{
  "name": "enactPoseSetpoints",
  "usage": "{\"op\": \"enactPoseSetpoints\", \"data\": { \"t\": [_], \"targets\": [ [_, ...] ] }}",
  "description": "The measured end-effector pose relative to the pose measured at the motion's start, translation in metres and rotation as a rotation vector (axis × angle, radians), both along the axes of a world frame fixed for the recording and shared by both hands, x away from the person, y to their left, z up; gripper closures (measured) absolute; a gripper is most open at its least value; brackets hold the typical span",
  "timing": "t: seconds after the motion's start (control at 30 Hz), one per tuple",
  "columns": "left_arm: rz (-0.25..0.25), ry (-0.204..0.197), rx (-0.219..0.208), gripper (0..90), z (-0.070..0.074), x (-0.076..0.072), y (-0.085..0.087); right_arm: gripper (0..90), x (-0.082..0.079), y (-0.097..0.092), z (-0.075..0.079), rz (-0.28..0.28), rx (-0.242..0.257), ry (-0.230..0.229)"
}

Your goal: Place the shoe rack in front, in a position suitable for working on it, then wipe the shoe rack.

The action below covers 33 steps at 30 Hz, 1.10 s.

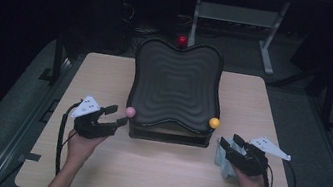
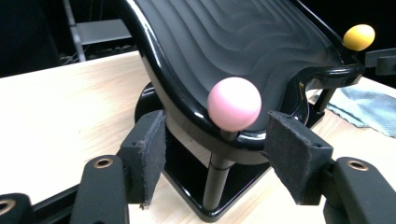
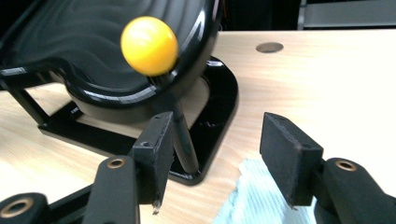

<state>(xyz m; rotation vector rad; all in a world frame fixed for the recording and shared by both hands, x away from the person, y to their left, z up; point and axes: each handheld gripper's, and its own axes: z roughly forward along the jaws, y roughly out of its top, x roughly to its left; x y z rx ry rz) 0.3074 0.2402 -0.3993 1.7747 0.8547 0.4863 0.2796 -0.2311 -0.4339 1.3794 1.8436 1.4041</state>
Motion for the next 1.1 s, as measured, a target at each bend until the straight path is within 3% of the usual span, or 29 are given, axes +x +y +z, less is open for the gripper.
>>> {"op": "enactPoseSetpoints", "data": {
  "t": [0.1, 0.57, 1.1],
  "targets": [
    [0.002, -0.005, 0.01, 37.1, -0.001, -0.004, 0.003, 44.0, -0.002, -0.004, -0.001, -0.01, 0.003, 0.004],
    [0.035, -0.004, -0.02, 35.7, -0.009, -0.017, 0.022, 43.2, -0.009, -0.014, 0.0, -0.037, -0.011, 0.021],
    [0.076, 0.002, -0.017, 33.7, -0.018, -0.024, 0.04, 41.5, -0.016, -0.032, -0.008, -0.062, -0.034, 0.078]
  ]
}}
